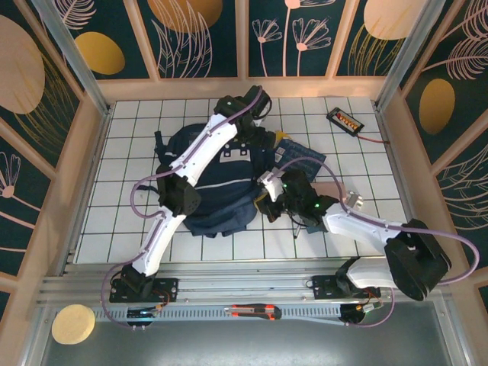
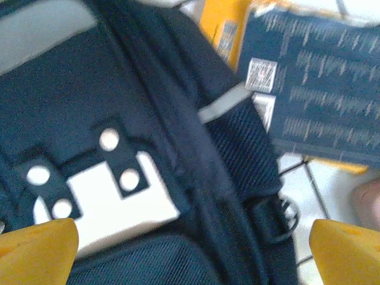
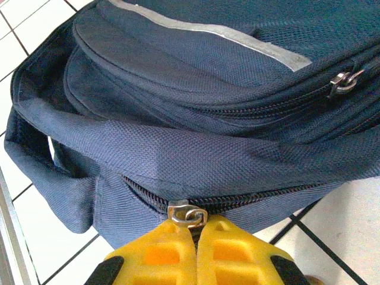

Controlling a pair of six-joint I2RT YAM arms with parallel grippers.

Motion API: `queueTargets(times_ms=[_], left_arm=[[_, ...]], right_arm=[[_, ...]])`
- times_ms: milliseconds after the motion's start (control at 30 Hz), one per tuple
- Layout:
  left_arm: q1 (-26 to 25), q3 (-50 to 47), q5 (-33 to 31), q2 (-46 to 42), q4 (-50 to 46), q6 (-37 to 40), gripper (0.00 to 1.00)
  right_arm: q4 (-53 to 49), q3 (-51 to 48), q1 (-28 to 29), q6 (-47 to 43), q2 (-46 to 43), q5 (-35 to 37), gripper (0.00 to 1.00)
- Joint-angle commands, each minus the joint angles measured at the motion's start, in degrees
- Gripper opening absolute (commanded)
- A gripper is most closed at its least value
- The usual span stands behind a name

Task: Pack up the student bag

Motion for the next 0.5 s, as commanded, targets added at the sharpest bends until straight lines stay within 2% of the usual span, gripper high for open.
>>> queueTargets(times_ms=[0,133,200,467], left_arm=[[-0.98,-10.52,-6.35,-7.58,-5.04,-0.47,0.99],[-1.58,-27.76,-4.37,-13.58,1.32,-1.22,0.99],[-1.64,-31.45,-2.03,-14.88,4.74,-2.66,0.99],[-4.77,-19.42,1.44,-6.2,2.15,-4.33,0.98]], right_arm=[[6.6,-0.66,-1.78,-3.54,-2.1,-4.11,0.0],[6.04,1.25,-2.69,-5.17,-0.25,-5.57,0.0],[6.14,1.76,-2.69,-5.18,0.56,-6.32,0.0],[5.86,2.26,-1.99,-5.83,1.8,-7.1,0.0]])
